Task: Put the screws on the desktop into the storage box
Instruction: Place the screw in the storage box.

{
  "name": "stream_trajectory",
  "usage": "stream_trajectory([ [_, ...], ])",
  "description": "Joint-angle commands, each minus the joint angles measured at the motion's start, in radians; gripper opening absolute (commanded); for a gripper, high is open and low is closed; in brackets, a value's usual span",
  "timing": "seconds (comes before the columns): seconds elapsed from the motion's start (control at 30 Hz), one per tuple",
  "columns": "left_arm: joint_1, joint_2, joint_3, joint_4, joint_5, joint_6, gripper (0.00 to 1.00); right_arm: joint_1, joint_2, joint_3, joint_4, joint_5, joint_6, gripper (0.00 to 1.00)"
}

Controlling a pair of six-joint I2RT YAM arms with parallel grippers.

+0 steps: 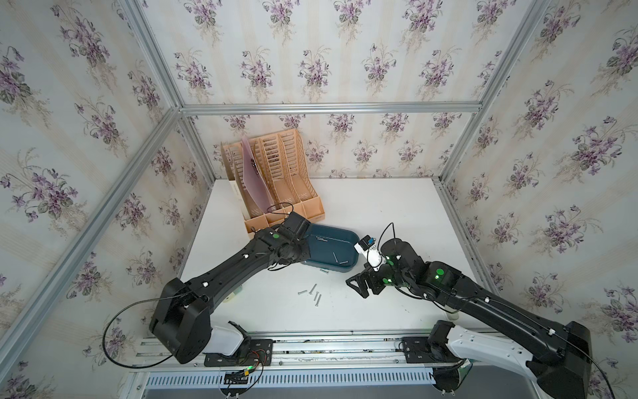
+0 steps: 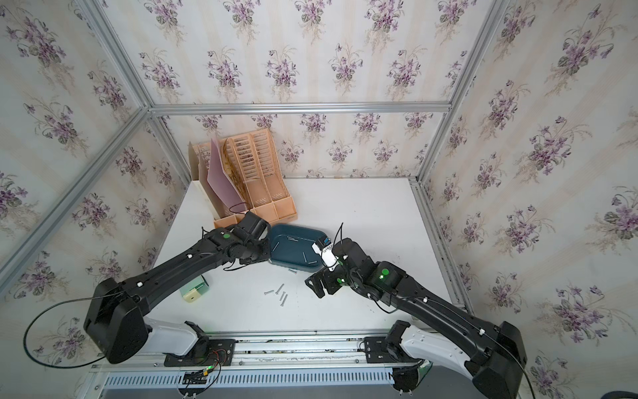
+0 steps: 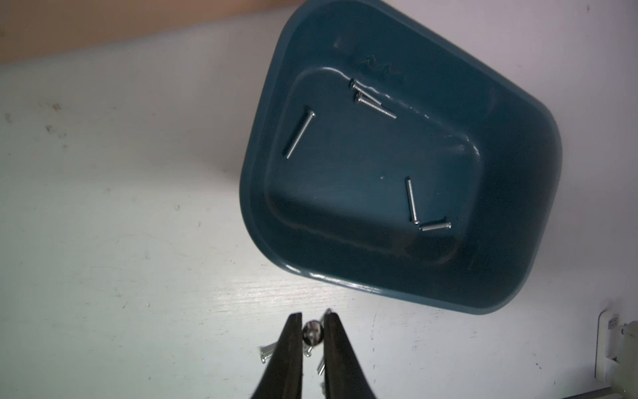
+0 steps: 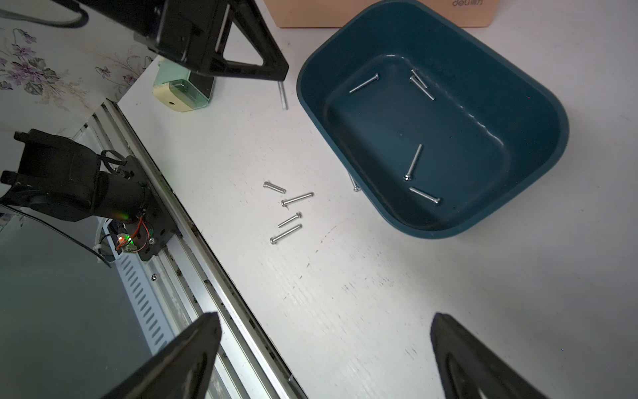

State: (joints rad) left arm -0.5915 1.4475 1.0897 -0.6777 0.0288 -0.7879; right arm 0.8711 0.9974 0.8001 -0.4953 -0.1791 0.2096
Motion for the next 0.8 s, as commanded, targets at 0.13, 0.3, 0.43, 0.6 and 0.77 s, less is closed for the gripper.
stream_trajectory([
  [0.13,0.016,0.111,0.09,0.051,0.04,0.044,0.22,0.002,-0.001,0.008,0.015,0.001,0.005,1.0],
  [0.3,0.025,0.136,0.134,0.039,0.051,0.061,0.27,0.002,0.0,0.009,0.014,0.003,0.009,1.0],
  [0.43,0.03,0.118,0.14,0.013,0.049,0.076,0.29,0.002,0.001,0.008,0.014,-0.003,0.013,1.0],
  [0.6,0.03,0.082,0.136,-0.041,0.068,0.117,0.31,0.002,0.001,0.008,0.02,-0.005,0.022,1.0],
  [0.77,0.031,0.029,0.145,-0.135,0.117,0.209,0.35,0.041,0.034,0.001,0.036,0.06,0.04,1.0],
])
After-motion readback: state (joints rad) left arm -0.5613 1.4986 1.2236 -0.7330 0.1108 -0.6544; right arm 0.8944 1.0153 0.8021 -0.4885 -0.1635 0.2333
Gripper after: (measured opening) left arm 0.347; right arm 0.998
